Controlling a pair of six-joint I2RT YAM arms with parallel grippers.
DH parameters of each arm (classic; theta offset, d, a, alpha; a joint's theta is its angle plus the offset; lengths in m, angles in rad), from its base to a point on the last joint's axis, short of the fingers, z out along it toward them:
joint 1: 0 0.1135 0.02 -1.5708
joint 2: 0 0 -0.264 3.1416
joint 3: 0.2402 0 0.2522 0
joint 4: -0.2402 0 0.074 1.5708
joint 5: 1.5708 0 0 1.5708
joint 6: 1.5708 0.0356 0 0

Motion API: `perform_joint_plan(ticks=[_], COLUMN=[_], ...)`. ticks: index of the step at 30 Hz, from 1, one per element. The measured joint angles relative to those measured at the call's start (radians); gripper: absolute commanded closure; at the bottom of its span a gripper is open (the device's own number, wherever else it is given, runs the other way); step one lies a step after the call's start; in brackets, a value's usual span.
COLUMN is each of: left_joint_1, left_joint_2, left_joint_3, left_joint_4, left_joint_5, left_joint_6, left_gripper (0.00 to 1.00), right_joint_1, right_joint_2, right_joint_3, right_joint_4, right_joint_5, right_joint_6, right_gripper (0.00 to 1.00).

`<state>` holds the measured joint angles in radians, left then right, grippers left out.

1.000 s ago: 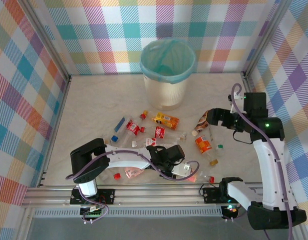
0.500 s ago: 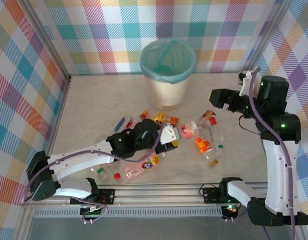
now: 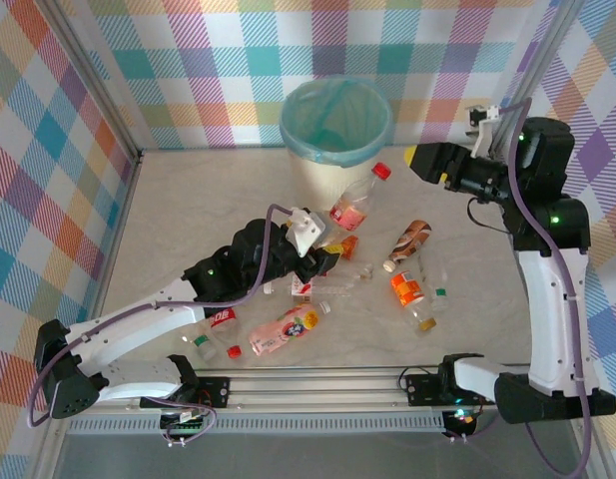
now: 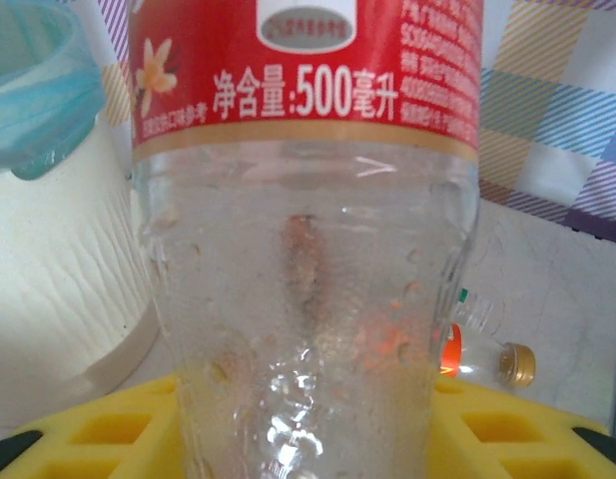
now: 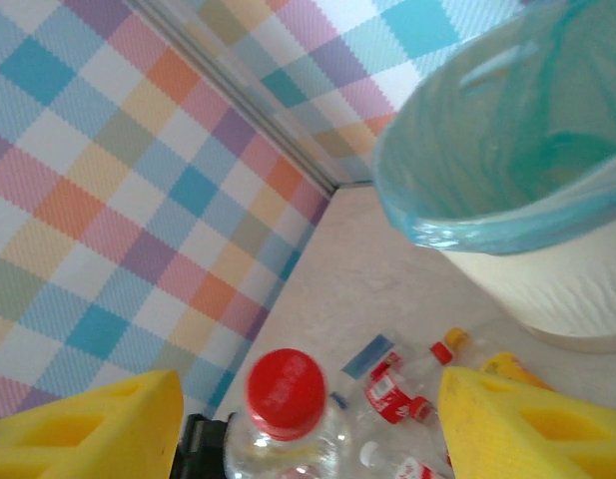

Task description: Put the plastic bottles in the bin

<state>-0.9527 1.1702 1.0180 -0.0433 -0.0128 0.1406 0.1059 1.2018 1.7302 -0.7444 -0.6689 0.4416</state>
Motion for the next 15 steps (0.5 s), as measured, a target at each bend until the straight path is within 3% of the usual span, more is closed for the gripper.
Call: perform_joint_plan(ticks=[15], left_joint_1=[0.0], left_joint_2=[-0.038], left_joint_3=[0.0], left_joint_4=[0.002], left_joint_5=[0.007], left_joint_6=[-0.014], left_gripper=[0.51], right_joint_1=[0.196], right_joint_2=[0.151], right_joint_3=[0.186], right_joint_4=[-0.142], right_joint_5=[0.079], right_joint_6=[-0.068], right_gripper=[0.32])
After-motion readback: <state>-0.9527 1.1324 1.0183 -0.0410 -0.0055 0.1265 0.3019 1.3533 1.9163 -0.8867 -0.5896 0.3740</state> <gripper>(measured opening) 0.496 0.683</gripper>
